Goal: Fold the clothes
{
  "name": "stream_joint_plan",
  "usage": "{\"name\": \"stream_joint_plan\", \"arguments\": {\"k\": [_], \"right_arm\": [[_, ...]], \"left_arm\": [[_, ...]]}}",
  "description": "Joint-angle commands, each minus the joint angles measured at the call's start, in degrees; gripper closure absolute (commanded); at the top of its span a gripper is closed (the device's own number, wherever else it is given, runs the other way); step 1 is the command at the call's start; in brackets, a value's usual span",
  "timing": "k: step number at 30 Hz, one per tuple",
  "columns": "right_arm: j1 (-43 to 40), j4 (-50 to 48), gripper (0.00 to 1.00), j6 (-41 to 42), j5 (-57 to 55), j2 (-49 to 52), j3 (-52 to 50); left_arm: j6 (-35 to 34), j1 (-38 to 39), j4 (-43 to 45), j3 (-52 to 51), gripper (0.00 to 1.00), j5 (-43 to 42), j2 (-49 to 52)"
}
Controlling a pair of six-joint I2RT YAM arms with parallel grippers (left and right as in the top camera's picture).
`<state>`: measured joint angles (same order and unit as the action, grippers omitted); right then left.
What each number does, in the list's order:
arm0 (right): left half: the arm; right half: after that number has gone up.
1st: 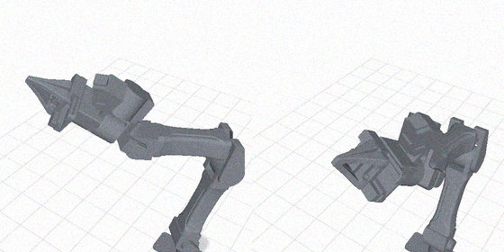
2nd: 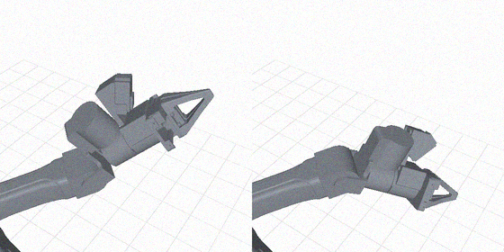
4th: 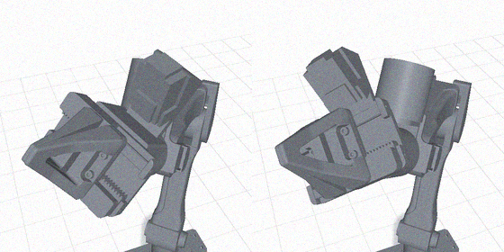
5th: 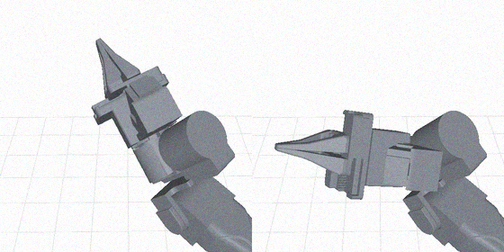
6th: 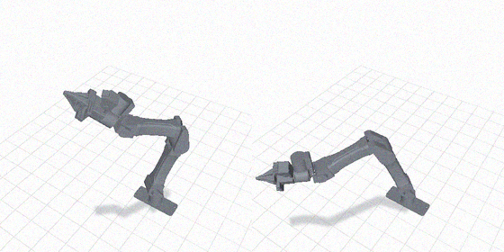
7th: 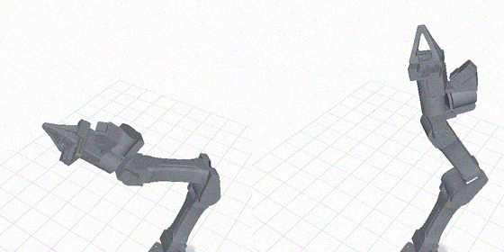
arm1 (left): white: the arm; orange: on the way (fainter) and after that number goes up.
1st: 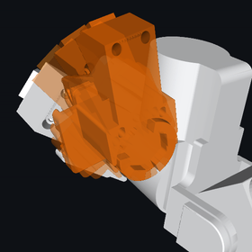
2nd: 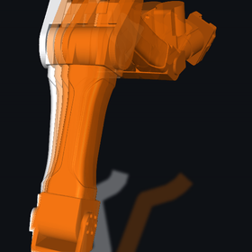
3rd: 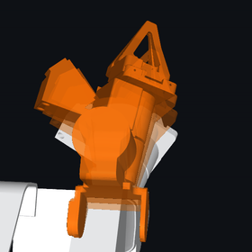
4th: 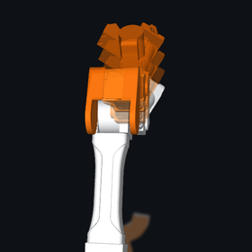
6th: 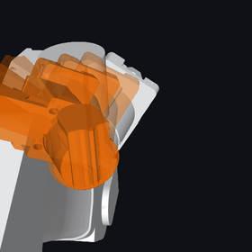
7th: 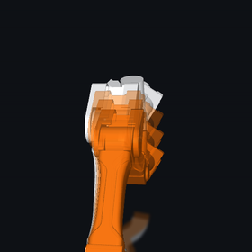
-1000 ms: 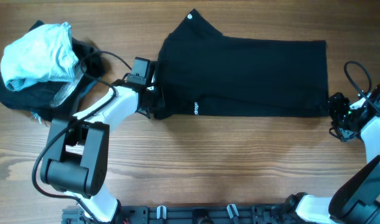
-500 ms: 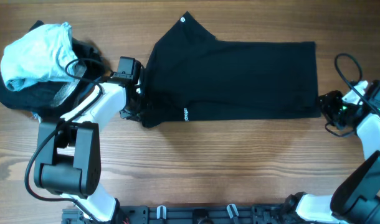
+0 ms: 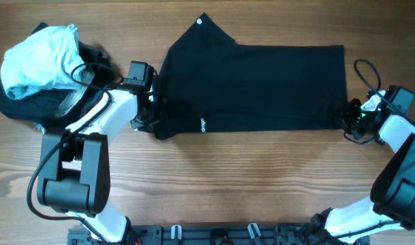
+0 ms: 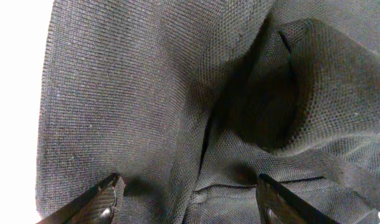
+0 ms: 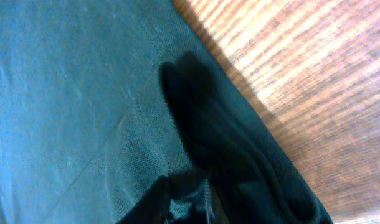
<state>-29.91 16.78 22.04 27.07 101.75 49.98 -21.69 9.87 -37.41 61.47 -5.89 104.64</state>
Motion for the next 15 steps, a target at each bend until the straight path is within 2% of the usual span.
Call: {"name": "stream_joint_plan", "arguments": {"k": [1,4,7,8,9,10,15], "right_arm": [[0.22,-3.67,0.95,-0.9,10.4,1.77,-0.33],[0.22,-8.31,0.96,1.66,15.54,1.75,-0.33],[0.24,-17.9,0.96,10.36,15.47,1.77,-0.33],[0.24,-20.5,0.9,11.72,15.47,1.77,-0.33],[0.26,-22.88,0.48,12.07,15.47,1.77,-0.33],[0.28,-25.31,0.17,12.0,15.41,1.77,-0.33],[0.26,-26.14,0.16,11.93,13.03,1.77,-0.33]], "left_arm": [[0.5,-0.74,-0.55,-0.48,0.31,0.55,1.01],[0.48,-0.76,-0.44,-0.48,0.31,0.55,1.01],[0.48,-0.72,0.17,-0.48,0.31,0.5,1.01],[0.46,-0.72,0.35,-0.48,0.31,0.33,1.01],[0.48,-0.72,0.74,-0.48,0.31,0.04,1.01],[0.48,-0.72,1.09,-0.48,0.3,-0.22,1.01],[0.48,-0.72,1.62,-0.48,0.3,-0.31,1.01]]}}
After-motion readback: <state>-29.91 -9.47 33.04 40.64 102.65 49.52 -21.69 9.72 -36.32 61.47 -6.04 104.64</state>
